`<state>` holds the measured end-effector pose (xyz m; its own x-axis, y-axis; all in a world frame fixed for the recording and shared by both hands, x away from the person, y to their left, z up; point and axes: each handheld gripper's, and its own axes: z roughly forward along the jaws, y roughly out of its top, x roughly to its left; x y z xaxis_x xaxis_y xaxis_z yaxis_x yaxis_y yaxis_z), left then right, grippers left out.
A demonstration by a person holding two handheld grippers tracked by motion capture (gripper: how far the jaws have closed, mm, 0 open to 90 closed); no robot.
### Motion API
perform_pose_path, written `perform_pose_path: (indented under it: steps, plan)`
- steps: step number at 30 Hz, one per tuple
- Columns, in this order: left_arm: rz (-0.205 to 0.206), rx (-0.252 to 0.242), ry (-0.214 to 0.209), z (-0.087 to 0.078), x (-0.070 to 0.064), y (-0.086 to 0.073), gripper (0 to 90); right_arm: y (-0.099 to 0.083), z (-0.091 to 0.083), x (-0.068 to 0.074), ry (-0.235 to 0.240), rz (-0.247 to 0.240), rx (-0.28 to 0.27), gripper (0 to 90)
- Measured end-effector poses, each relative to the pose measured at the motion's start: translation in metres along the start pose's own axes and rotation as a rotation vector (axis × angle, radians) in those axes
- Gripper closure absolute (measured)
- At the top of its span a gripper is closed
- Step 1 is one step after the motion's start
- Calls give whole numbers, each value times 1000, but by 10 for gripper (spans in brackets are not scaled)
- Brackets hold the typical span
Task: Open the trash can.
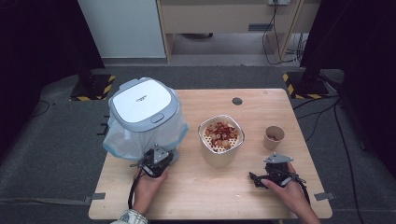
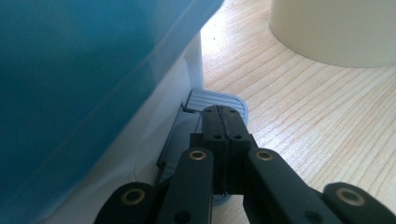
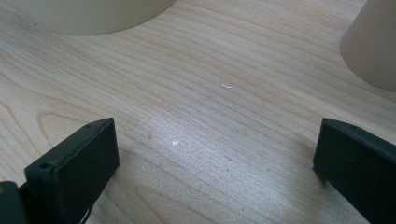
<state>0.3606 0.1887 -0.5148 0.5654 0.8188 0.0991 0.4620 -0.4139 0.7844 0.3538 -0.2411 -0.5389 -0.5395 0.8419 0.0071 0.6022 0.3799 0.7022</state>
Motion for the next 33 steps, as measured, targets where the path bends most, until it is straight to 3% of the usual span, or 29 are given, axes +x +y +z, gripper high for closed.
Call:
perform_pose_path:
  steps: [9, 14, 33]
  plan:
    - [-1, 18, 8, 3, -2, -1, 895, 0, 0, 0, 0, 0, 0, 6]
    - [23, 36, 29, 8, -5, -4, 896, 0, 0, 0, 0, 2, 1, 6]
    - [11, 31, 27, 9, -5, -5, 895, 0, -1, 0, 4, 2, 2, 6]
